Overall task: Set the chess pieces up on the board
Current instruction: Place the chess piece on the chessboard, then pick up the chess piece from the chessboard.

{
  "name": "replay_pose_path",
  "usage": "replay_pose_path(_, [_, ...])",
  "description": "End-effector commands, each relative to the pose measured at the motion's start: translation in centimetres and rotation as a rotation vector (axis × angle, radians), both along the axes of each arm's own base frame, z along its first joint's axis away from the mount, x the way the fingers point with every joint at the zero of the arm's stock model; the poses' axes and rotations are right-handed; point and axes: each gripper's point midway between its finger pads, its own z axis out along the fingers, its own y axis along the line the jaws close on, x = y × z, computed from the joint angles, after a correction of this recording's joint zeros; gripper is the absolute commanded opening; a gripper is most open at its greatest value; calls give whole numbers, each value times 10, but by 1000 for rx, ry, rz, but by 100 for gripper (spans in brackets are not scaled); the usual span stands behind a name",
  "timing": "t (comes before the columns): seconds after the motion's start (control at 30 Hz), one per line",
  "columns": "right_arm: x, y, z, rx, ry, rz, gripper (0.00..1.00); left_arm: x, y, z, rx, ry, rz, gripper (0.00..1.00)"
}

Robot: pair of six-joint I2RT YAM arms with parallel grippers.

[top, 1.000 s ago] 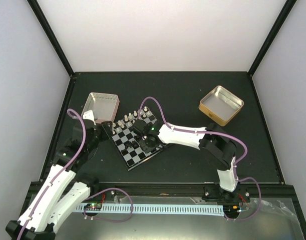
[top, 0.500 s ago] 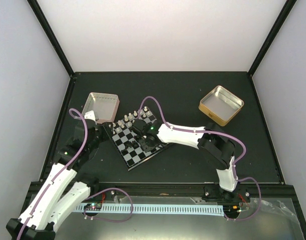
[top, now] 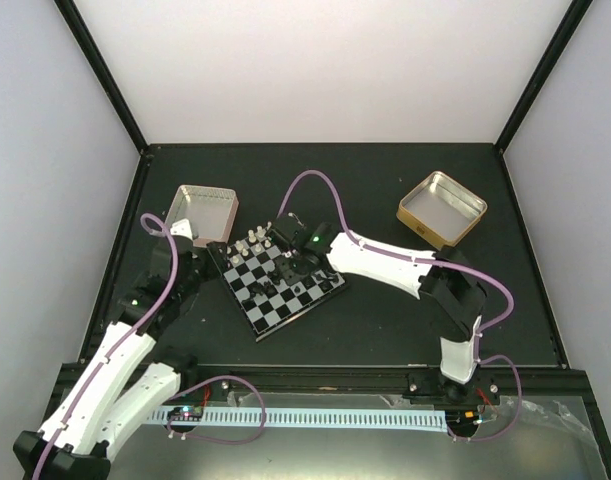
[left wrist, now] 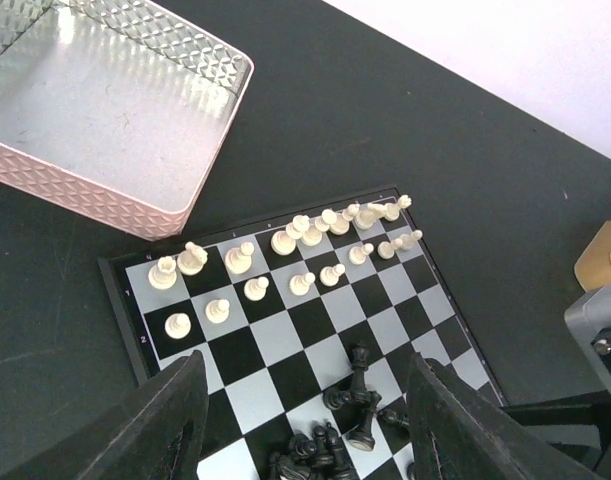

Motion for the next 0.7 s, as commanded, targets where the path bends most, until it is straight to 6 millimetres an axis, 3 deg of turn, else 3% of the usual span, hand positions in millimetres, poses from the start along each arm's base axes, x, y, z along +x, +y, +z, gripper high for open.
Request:
replay_pose_path(0.0, [11,-1,1,-22,-7,34,35,12,3,18,-9,-59,29,56])
replay_pose_path(0.47, [7,2,-38,-104,93,153,35,19,0,13,5,-34,28,57])
replay_pose_path(0.67, [18,-6,-47,-164,51,102,32,19,0,10,1,-27,25,57])
